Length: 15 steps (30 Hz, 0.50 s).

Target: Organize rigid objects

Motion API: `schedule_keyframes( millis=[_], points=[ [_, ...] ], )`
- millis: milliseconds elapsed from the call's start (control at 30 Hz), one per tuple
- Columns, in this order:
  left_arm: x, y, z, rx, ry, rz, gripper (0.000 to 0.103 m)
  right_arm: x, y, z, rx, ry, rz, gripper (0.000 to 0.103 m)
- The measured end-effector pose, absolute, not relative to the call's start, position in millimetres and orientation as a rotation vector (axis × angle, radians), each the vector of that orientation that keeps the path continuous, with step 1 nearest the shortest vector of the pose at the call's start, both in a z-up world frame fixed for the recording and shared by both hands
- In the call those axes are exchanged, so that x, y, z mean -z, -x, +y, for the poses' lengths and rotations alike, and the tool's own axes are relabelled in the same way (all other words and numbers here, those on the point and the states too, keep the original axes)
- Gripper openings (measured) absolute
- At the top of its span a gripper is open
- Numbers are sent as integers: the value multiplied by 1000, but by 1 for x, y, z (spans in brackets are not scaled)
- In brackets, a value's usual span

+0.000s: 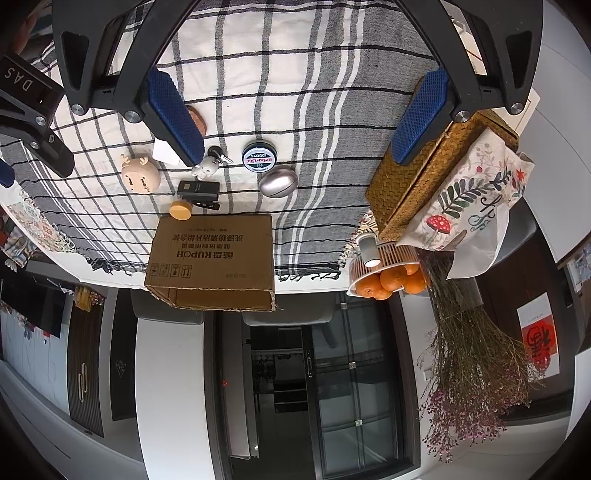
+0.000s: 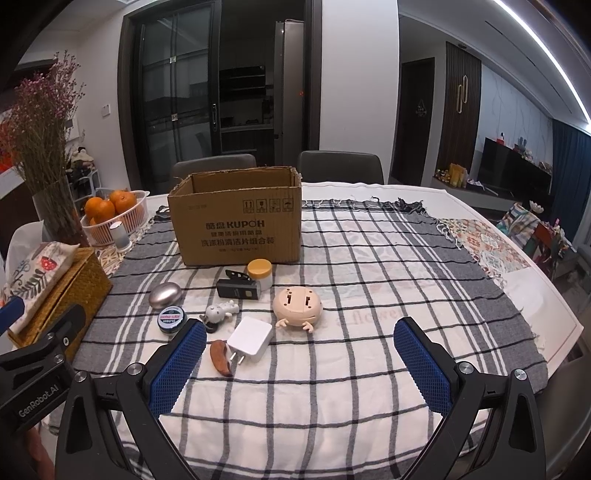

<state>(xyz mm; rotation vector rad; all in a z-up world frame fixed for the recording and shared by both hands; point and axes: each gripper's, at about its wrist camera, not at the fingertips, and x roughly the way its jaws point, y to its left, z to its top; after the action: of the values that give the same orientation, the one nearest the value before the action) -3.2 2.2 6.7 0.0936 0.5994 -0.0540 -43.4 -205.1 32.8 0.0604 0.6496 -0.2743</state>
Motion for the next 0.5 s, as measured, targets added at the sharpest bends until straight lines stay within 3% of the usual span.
schedule_keyframes(
  millis=[500],
  points=[
    [-10, 3, 1, 57, -96, 595, 103, -40, 44, -204, 276, -59, 641, 103]
  ],
)
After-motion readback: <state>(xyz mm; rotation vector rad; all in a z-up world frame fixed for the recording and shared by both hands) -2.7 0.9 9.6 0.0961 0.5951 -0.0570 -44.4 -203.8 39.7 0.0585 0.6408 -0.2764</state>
